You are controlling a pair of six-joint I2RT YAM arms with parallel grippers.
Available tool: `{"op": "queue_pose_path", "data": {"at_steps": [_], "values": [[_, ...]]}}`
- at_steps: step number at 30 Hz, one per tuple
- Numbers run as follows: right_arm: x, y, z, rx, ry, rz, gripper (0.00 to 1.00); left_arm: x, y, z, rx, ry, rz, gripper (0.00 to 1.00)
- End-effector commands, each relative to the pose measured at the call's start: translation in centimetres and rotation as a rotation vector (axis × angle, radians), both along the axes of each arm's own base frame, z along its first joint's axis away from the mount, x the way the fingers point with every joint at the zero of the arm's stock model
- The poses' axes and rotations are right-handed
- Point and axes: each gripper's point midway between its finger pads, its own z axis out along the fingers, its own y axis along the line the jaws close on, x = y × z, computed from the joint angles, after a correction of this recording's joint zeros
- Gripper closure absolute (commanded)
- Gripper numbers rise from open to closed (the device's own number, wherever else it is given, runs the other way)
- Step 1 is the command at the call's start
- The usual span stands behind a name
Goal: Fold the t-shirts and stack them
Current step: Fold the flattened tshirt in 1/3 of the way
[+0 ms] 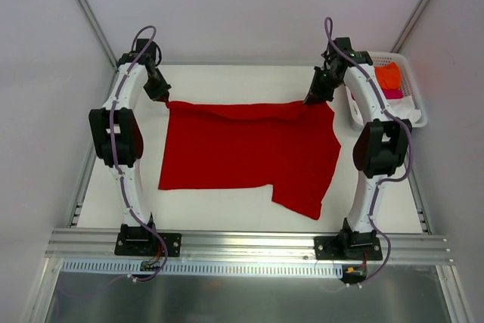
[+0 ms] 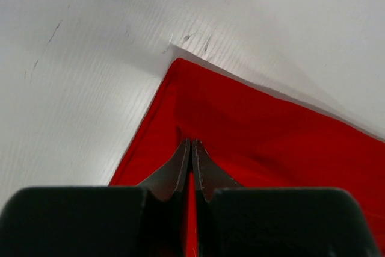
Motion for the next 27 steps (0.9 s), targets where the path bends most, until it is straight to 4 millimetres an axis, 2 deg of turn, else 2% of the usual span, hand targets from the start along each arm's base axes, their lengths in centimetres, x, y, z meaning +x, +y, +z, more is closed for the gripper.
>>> {"op": "queue_pose_path", "data": {"at_steps": [1,7,11,15,16,19,26,27], "values": [[-3.2,-0.5,2.0,-0.026,0.041,0.011,0.99,-1.9,-0.2,2.3,0.016,0.001,-0.050,1.00],[-5.6,-1.0,1.2,-0.057,0.106,0.009,0.99,-3.2,-0.2,1.7,0.019,0.044,-0.067,1.00],[-7.4,-1.4,0.6,-0.076,0.186,0.013,0.99,-4.1,-1.0,1.6,-0.019,0.072,-0.095,1.00],[-8.2,-1.7,0.7,-0.099,0.191,0.005,0.99,-5.0,-0.9,1.4,-0.019,0.094,-0.105,1.00],[-8.5,-1.6,0.8,-0.100,0.198,0.002,0.99,-5.2,-2.1,1.3,-0.015,0.098,-0.134,1.00],[-9.3,-1.8,0.8,-0.105,0.217,-0.001,0.99,-5.7,-2.1,1.1,-0.016,0.110,-0.147,1.00],[-10.6,-2.3,-0.4,-0.132,0.274,-0.019,0.99,-6.7,-2.4,-0.6,-0.025,0.183,-0.173,1.00],[-11.0,-2.4,-0.5,-0.142,0.286,-0.018,0.98,-6.9,-2.4,-0.8,-0.017,0.192,-0.171,0.82]]}}
